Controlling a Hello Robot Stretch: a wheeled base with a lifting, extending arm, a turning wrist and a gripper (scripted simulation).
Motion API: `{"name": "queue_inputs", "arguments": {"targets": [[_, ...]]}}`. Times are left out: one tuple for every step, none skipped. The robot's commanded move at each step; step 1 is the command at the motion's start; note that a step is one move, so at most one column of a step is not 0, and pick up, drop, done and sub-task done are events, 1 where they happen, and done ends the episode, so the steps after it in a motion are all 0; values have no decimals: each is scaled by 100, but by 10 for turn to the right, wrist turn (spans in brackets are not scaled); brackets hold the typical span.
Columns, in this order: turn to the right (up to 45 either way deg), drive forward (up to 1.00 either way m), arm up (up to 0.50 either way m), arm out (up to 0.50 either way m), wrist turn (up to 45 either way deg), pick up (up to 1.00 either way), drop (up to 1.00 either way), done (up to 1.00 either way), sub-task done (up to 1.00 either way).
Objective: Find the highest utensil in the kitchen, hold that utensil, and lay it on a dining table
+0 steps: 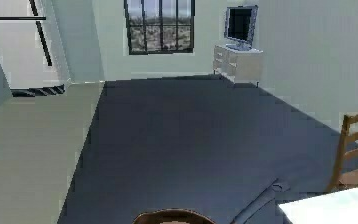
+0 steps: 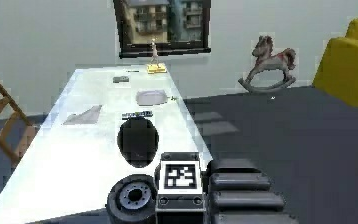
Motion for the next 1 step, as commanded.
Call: {"name": "queue_inputs", "arguments": {"targets": [[450,0,0,0,0,0,0,0,0]]}}
